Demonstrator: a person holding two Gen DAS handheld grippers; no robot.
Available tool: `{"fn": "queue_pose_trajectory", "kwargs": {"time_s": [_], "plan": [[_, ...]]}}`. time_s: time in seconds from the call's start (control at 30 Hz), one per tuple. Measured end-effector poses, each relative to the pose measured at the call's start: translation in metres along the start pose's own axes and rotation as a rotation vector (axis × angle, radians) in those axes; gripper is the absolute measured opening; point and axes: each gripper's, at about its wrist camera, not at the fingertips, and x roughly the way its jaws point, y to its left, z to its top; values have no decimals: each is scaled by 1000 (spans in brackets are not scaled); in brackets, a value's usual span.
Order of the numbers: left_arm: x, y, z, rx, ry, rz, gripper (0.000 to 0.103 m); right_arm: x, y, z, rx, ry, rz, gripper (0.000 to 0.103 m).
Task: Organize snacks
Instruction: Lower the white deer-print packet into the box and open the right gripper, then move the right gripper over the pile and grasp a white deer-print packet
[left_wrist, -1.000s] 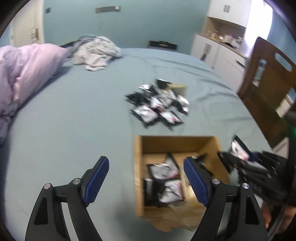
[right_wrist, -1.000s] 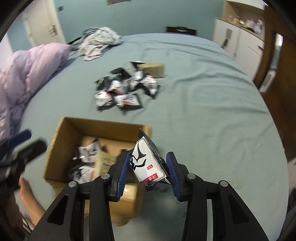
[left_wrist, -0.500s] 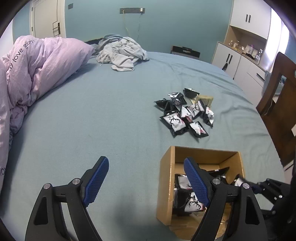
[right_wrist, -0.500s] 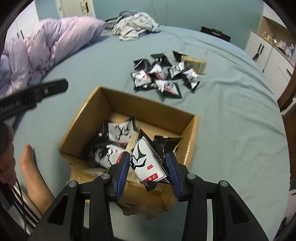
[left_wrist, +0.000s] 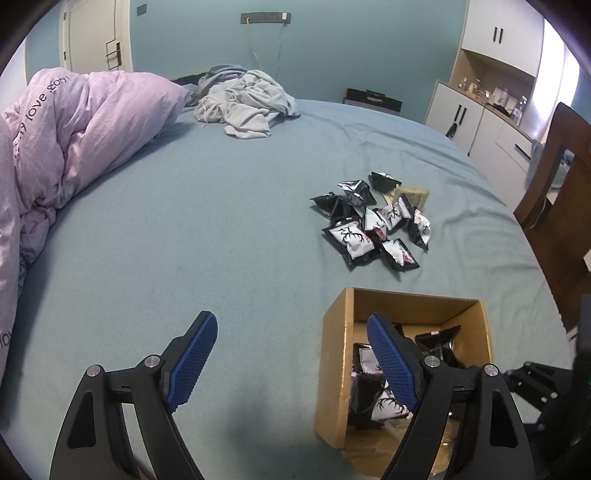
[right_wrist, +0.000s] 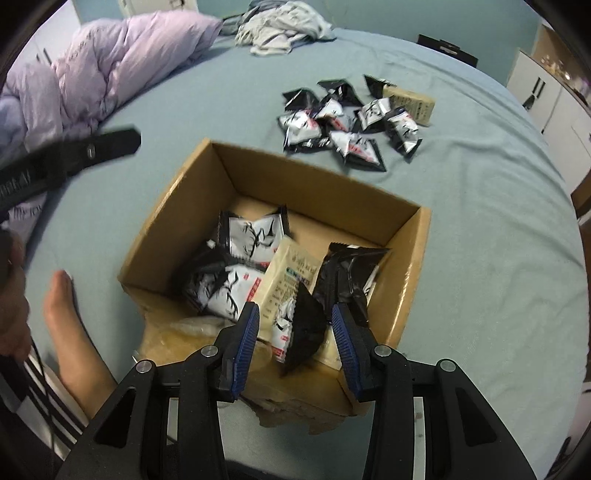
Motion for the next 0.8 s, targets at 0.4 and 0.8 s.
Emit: {"fn": "queue_pose_trajectory", "kwargs": {"time_s": [0.4, 0.8], "plan": [[-4, -9, 0, 55, -19, 20, 84, -35, -29, -13, 194, -230, -115, 75], [-7, -19, 4, 77, -38, 15, 89, -17, -46, 11, 215, -217, -178, 76]]}}
